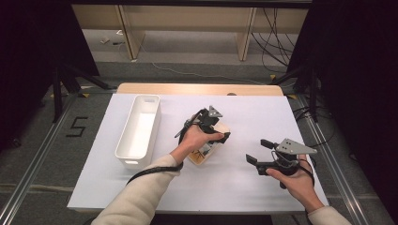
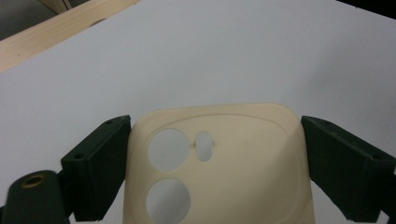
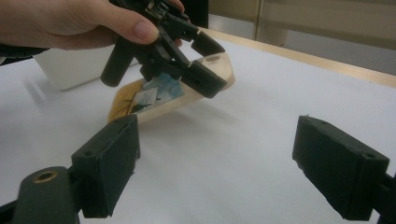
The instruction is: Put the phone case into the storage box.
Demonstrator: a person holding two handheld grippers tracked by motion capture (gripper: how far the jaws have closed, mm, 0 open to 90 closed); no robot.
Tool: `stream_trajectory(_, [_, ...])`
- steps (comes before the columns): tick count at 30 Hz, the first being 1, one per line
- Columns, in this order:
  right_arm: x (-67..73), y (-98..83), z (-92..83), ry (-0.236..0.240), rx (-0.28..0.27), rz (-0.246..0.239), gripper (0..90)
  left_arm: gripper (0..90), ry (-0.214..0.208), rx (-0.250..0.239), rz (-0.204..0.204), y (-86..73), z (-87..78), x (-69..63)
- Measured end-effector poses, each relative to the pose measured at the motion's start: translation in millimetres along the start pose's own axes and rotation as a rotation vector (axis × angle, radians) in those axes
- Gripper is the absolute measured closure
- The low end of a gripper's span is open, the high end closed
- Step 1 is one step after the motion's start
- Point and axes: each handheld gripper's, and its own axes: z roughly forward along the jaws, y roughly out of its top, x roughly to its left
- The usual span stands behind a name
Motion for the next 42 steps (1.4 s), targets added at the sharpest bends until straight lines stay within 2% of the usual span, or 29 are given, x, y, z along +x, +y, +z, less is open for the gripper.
stream_trajectory(7, [0.5, -0.4, 0.3, 0.003, 0.005, -0.003, 15.9, 11.4, 0.000, -0.029, 0.014, 1.3, -8.5, -0.4])
stream_trajectory(15, [-0.1, -0.1, -0.1, 0.000, 0.002, -0.002, 15.9, 11.4, 0.028, -0.063, 0.016, 0.0, -17.6, -2.0])
stream_trajectory(26, [0.0, 0.2, -0.3, 0.000, -0.001, -0.001, 15.9, 11.4, 0.045, -0.112, 0.021, 2.4, -36.6, -1.9])
stream_trajectory(42, [0.3, 0.2, 0.0, 0.002, -0.005, 0.000, 15.9, 11.5, 0.063, -0.141, 0.021, 1.2, -57.9, 0.0])
